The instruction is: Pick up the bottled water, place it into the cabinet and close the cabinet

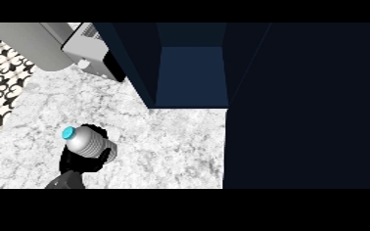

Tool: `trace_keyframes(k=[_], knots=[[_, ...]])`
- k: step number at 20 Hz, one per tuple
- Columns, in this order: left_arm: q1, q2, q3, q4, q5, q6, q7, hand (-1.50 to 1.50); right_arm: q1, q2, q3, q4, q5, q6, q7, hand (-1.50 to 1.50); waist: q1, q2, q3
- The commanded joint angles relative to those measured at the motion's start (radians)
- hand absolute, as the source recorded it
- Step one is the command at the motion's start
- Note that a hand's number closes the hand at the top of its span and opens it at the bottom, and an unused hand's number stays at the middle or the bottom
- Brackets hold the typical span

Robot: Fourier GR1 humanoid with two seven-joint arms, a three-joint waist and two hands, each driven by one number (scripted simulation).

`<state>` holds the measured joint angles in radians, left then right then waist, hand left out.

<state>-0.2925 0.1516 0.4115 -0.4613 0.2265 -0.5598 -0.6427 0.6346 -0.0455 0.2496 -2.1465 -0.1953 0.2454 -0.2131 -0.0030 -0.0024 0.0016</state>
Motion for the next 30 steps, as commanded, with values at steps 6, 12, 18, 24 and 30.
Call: trace_keyframes(k=[6,12,18,24,30], knots=[[0.070,-0.028,-0.009,-0.174,0.125,-0.095,0.109,1.50,-0.011,0.018,0.080,0.014,0.052,-0.021,0.002,-1.50,0.006,0.000,-0.001],[0.156,-0.149,-0.118,-0.493,0.154,0.089,0.274,1.50,-0.007,-0.025,0.018,-0.048,-0.028,-0.015,0.050,-1.50,0.004,-0.001,-0.001],[0.176,-0.151,-0.367,-0.695,0.257,0.291,0.339,1.50,0.032,-0.044,0.021,-0.087,-0.060,-0.006,0.065,-1.50,-0.003,-0.002,-0.001],[0.140,-0.151,-0.482,-0.922,0.260,0.519,0.467,1.50,-0.052,-0.026,0.017,-0.004,-0.047,-0.019,0.044,-1.50,0.000,0.000,-0.001],[0.005,-0.152,-0.545,-0.867,0.227,0.656,0.457,1.50,-0.099,0.010,0.056,0.061,0.009,-0.058,0.019,-1.50,-0.004,0.002,-0.002]])
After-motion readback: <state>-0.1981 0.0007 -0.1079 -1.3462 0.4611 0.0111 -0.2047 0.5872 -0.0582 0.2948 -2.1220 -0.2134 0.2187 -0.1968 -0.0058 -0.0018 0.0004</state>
